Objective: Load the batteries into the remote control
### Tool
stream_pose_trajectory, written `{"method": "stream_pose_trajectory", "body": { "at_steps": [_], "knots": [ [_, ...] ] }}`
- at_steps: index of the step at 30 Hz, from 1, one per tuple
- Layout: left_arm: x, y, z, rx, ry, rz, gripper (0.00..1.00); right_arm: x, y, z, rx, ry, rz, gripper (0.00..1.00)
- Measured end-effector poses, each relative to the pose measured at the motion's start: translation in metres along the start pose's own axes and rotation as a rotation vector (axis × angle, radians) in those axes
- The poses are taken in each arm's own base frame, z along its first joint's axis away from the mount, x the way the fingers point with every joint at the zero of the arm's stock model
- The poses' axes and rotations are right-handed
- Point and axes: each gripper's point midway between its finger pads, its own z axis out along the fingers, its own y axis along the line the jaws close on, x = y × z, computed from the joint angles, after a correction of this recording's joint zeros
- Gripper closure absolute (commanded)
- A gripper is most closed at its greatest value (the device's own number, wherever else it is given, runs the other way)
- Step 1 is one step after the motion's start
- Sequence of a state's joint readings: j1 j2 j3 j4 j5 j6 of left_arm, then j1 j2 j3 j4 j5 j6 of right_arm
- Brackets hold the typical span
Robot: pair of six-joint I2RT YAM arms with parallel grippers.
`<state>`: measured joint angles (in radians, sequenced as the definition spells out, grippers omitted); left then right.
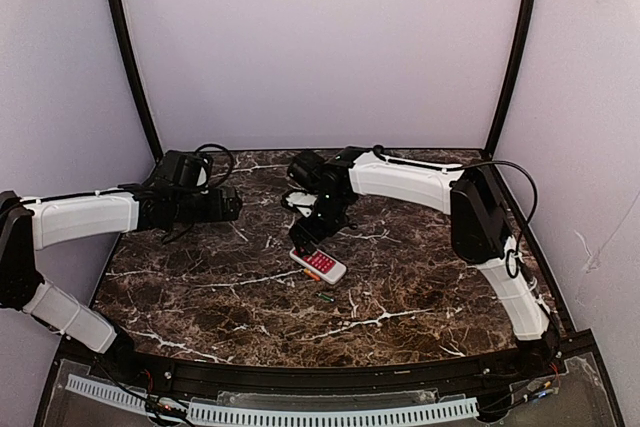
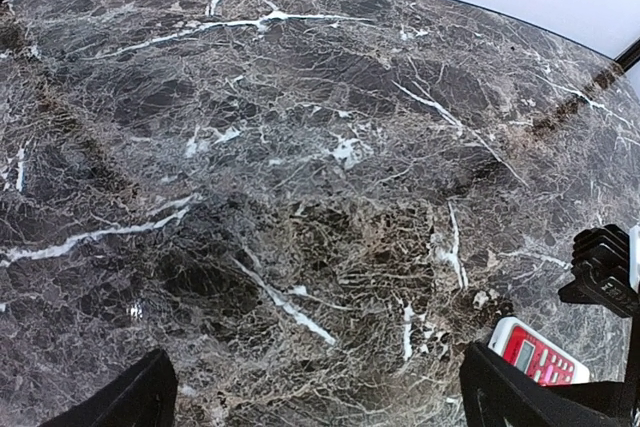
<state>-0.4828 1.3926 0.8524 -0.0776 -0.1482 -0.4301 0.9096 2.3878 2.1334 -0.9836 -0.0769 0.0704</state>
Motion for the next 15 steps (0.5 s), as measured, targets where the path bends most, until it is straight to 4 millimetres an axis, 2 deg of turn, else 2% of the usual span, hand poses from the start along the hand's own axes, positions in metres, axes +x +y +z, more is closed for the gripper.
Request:
{"method": "stream_pose_trajectory", "body": {
  "at_steps": [9,15],
  "knots": [
    [0.005,0.005,0.001,-0.017,0.006,0.003,0.00,-0.001,0.002,0.012,0.010,0.023,0.010,0.18],
    [0.008,0.007,0.002,-0.027,0.010,0.005,0.00,0.003,0.002,0.020,0.018,0.052,0.009,0.25]
  ]
}}
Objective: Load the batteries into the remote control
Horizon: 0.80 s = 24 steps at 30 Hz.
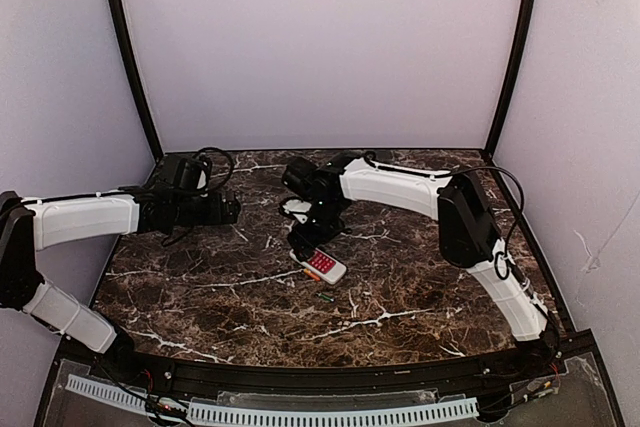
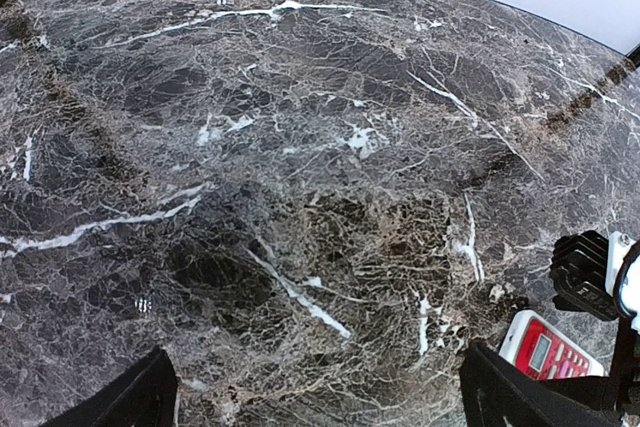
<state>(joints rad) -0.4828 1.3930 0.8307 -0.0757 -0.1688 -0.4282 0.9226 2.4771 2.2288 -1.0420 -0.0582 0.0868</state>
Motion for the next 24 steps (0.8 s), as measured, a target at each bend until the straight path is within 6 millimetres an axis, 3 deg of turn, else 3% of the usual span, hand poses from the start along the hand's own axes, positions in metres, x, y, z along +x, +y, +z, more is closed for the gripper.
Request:
{"method": "stream_pose_trajectory", "body": {
  "at_steps": [9,14,24],
  "knots": [
    [0.006,0.004,0.002,-0.013,0.009,0.004,0.00,0.000,0.004,0.010,0.020,0.018,-0.017,0.39],
    [0.005,0.004,0.002,-0.017,0.002,0.004,0.00,0.002,0.002,0.010,0.030,0.027,-0.019,0.56],
    [0.003,0.004,0.005,-0.018,-0.008,0.002,0.00,0.011,-0.009,0.007,0.038,0.025,-0.014,0.80]
  ]
}}
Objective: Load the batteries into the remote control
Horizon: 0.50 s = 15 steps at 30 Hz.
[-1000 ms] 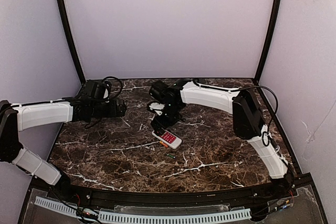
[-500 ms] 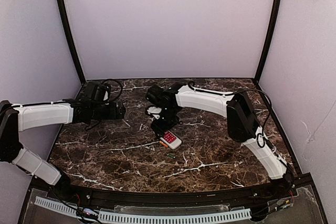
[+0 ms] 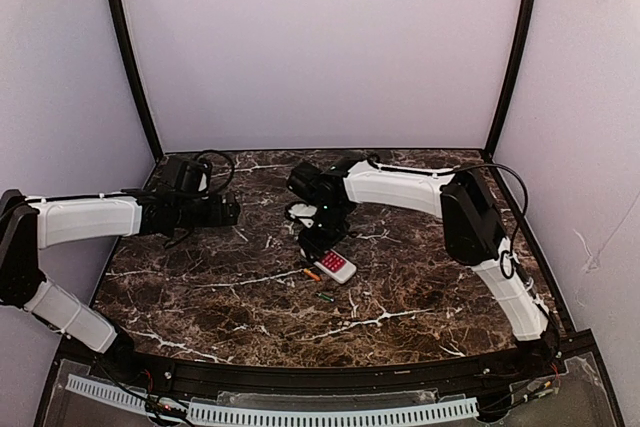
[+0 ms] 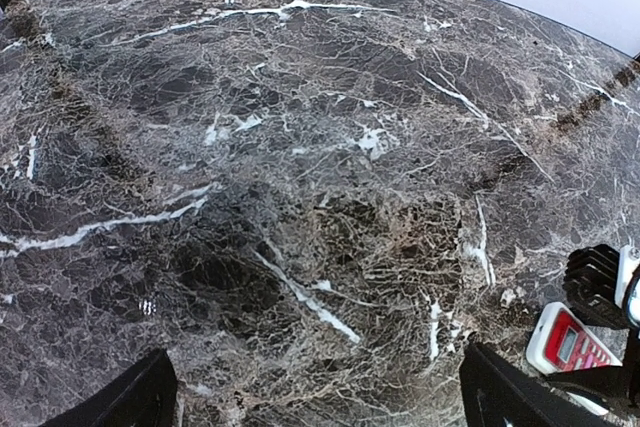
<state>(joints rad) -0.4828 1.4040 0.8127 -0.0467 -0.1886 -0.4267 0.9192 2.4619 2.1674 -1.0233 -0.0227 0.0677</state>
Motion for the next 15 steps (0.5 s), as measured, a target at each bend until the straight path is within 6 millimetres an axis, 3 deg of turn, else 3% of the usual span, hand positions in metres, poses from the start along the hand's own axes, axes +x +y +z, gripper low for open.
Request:
{"method": "stream_pose_trajectory", "body": {
  "at_steps": [5,9,12,15],
  "knots": [
    [-0.001,-0.001,0.003,0.002,-0.008,-0.001,0.00,0.016,-0.029,-0.008,0.005,0.007,0.040,0.84],
    [-0.011,-0.008,0.002,0.035,-0.044,-0.009,0.00,0.006,-0.059,-0.029,0.017,-0.067,0.086,0.88],
    [-0.022,-0.022,-0.003,0.123,-0.108,-0.018,0.00,-0.017,-0.080,-0.062,0.034,-0.195,0.118,0.89],
    [-0.030,-0.039,-0.014,0.236,-0.173,-0.024,0.00,-0.045,-0.094,-0.115,0.042,-0.374,0.155,0.89]
  ]
}}
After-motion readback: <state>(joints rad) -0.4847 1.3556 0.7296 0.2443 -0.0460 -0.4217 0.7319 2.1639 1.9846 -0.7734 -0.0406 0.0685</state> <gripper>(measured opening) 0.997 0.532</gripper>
